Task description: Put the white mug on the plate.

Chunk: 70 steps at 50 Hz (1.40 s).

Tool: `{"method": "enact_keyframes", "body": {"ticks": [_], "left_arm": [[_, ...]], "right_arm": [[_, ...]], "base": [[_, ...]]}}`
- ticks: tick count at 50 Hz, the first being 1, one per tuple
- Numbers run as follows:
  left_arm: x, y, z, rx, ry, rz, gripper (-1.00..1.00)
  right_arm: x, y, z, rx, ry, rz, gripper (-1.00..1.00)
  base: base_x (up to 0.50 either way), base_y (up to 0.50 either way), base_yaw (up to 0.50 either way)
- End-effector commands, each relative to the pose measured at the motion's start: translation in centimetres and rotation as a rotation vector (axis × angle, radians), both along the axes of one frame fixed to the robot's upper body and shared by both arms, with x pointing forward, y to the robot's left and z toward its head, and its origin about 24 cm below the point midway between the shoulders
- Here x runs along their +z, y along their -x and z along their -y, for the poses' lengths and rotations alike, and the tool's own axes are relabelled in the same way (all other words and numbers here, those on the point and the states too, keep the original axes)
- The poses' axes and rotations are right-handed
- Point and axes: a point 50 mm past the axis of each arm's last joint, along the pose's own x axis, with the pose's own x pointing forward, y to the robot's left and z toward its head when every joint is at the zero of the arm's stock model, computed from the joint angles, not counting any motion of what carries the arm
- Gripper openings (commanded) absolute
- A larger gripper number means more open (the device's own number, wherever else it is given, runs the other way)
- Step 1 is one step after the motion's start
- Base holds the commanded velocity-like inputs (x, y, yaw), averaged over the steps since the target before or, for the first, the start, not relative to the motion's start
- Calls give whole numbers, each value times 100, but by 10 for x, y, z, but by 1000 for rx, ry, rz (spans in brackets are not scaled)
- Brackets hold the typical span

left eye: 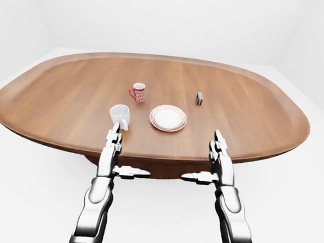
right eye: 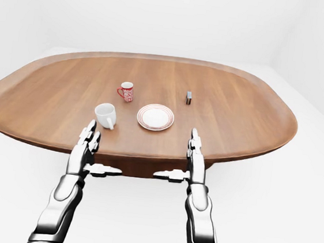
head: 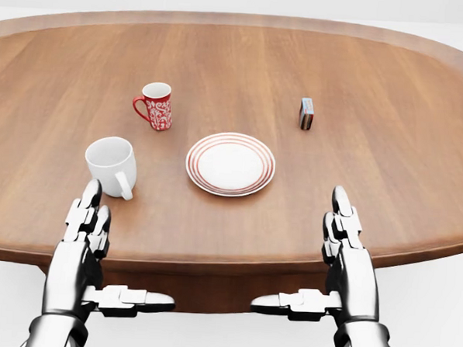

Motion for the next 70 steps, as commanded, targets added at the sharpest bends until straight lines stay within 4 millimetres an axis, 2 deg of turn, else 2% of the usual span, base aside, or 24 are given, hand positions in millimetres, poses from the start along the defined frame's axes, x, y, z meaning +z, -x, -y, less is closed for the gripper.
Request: {"method": "enact_keyframes", "body": {"ticks": [1,6,9,10,13,14,16,18,19,21,23,25,29,34,39,46,70], "left_arm": [[-1,1,-7,-2,18,2,100],[5,0,-11,2,8,12,100],[20,0,-24,37,4,46,100],[36,0,-37,80,-9,94,100],[75,9,-50,119,-30,259,100],[91,14,-58,144,-31,330,100],[111,23,-74,232,-86,412,100],[125,33,-85,262,-53,482,100],[138,42,-94,308,-47,544,100],[150,51,-100,338,-47,606,100],[160,63,-104,367,-67,655,100],[167,71,-106,378,-54,697,100],[159,66,-112,414,-22,664,100],[166,72,-119,447,15,705,100],[172,76,-118,449,29,738,100],[172,75,-118,449,33,734,100],[170,72,-117,440,17,718,100]], "right_arm": [[0,1,8,-18,12,18,100],[4,2,9,-8,-11,32,100],[14,3,15,-20,-6,52,100],[30,6,20,-35,-8,82,100],[62,14,29,-64,11,211,100],[82,22,34,-76,24,299,100],[107,32,47,-121,46,409,100],[127,43,59,-160,53,504,100],[149,59,71,-206,58,613,100],[167,78,83,-251,81,710,100],[175,91,94,-291,100,751,100],[175,97,100,-310,91,754,100],[182,107,102,-334,106,799,100],[175,102,103,-335,110,755,100],[175,105,107,-350,103,759,100],[174,104,107,-351,105,747,100],[164,97,107,-325,70,703,100]], "base": [[0,0,0],[0,0,0],[0,0,0],[0,0,0],[0,0,0],[0,0,0],[0,0,0],[0,0,0],[0,0,0],[0,0,0],[0,0,0],[0,0,0],[0,0,0],[0,0,0],[0,0,0],[0,6,0],[0,49,0]]}}
